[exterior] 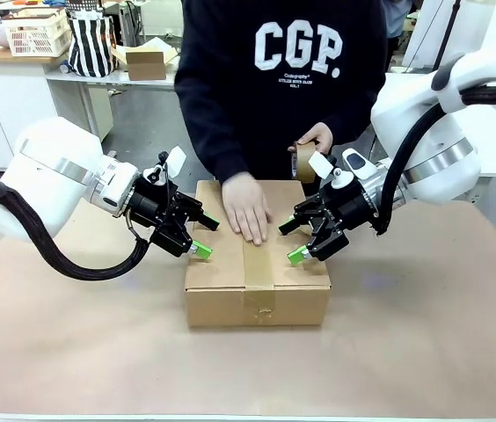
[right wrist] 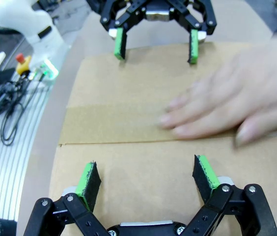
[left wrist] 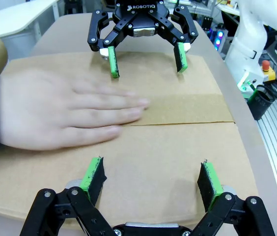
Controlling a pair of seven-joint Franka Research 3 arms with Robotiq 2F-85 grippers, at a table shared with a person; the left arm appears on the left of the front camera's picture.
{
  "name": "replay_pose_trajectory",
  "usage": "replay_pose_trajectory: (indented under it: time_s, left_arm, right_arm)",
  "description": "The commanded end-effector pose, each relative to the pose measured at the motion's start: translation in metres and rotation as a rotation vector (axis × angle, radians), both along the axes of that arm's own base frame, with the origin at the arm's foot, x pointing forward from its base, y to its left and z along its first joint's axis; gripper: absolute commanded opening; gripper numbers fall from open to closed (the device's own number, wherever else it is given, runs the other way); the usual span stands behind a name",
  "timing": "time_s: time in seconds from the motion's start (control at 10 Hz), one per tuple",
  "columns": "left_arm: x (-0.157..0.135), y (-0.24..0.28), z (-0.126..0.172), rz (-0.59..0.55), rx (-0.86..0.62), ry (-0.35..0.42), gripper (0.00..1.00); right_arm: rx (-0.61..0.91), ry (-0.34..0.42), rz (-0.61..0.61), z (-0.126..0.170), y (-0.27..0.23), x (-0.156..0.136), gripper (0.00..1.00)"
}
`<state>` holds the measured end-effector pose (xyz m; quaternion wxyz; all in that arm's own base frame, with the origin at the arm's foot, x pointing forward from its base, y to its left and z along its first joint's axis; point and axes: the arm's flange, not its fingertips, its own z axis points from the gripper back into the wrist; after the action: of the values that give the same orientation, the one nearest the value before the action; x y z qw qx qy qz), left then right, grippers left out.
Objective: Pack the gift set into the box.
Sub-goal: Press and hold the closed box until the human finishes sealing it.
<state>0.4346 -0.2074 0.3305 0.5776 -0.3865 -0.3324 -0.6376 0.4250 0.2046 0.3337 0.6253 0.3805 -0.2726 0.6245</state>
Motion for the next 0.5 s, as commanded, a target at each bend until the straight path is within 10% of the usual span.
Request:
replay_pose_trajectory:
  time_s: [0.0,0.4]
  left_arm:
    - [-0.0008,0.0000,-0.0013,0.003,-0.001,0.002,1.00]
    - [-0.0008,0.0000,-0.0013,0.003,-0.001,0.002,1.00]
  right_arm:
    - [0.003,-0.008,-0.008,-0.0046,0.0000,-0.0017,1.00]
    - [0.003,-0.008,-0.008,-0.0046,0.0000,-0.0017,1.00]
